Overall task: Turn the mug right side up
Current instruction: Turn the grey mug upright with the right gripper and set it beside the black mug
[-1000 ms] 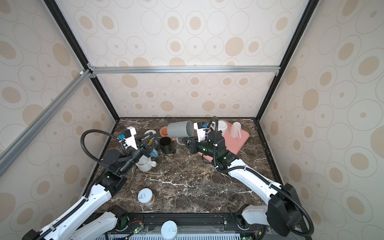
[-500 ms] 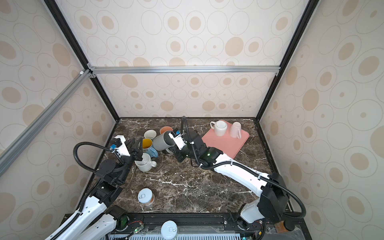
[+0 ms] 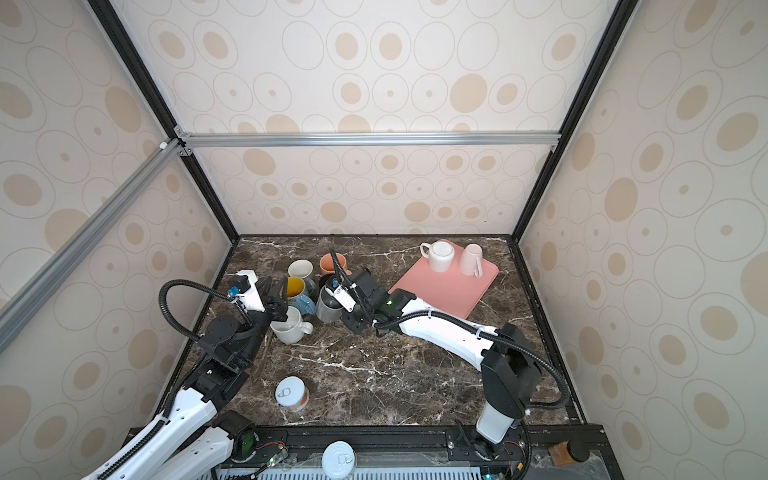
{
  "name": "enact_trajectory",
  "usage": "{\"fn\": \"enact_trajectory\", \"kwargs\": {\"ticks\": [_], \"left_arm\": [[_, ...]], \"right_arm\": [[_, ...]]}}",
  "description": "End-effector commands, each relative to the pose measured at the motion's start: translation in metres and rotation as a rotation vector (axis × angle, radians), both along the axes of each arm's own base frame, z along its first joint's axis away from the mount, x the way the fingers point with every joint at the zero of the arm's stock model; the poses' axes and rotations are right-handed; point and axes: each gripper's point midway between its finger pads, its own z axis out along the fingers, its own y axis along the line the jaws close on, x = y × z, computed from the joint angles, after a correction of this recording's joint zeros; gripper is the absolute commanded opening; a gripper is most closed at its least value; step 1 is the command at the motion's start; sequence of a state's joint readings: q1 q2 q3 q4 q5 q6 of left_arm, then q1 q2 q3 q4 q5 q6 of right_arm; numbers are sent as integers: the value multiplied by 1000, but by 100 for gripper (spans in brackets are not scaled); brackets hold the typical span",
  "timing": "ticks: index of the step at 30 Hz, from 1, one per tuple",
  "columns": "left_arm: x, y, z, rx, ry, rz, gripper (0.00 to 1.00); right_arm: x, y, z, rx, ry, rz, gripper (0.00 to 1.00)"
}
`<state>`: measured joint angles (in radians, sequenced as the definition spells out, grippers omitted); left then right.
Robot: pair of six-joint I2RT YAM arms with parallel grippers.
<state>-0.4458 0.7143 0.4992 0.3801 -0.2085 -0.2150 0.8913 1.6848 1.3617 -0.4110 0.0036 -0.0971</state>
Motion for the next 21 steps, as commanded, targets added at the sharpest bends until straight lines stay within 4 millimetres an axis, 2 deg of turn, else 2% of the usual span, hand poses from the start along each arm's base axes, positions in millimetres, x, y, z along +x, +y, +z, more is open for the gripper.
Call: {"fn": "enact_trajectory", "kwargs": {"ticks": [1, 11, 21], "left_arm": [[1, 4, 8, 12, -30, 20, 42], [4, 2, 2, 26, -12, 17, 44], [14, -5, -12, 50, 28, 1, 49]], "right_arm": [[10, 15, 28, 47, -72, 19, 0], [15, 21, -6, -21, -12, 11, 0], [32, 25, -31, -112, -9, -26, 1]]}}
